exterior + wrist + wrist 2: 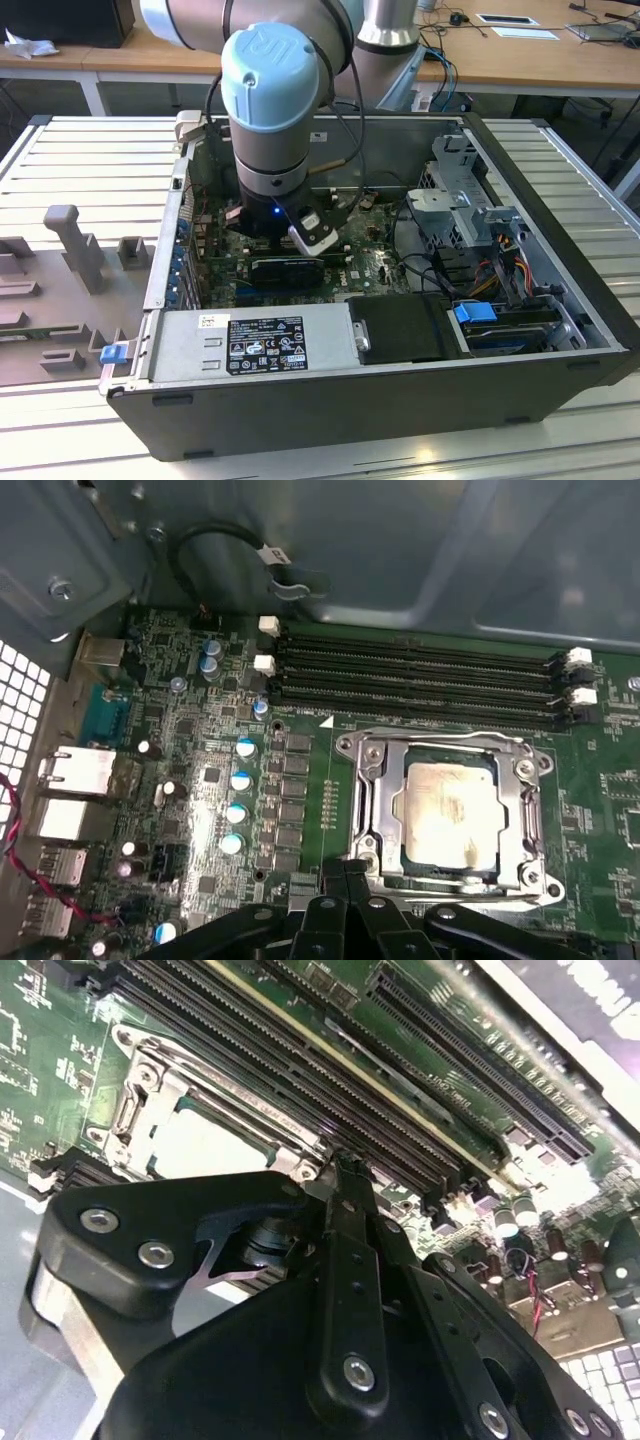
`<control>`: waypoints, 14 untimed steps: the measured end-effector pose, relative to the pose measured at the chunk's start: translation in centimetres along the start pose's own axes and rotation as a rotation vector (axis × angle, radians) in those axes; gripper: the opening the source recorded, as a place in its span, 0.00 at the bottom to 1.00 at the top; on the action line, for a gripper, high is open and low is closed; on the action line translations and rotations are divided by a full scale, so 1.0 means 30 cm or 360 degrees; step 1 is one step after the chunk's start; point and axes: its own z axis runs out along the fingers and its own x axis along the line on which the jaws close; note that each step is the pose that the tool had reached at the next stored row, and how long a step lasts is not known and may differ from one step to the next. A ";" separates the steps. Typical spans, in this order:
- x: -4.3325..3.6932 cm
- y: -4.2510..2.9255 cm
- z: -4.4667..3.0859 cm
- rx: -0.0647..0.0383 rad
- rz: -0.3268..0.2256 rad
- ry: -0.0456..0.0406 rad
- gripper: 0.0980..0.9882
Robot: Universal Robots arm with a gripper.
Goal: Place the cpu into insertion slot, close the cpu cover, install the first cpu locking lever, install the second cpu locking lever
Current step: 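Install the second cpu locking lever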
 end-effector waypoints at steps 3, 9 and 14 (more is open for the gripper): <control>0.004 -0.003 0.010 -0.0023 -0.0001 -0.0003 0.01; 0.016 0.004 -0.009 -0.0030 -0.0006 -0.0008 0.01; 0.015 0.014 -0.040 -0.0031 -0.0006 -0.0008 0.01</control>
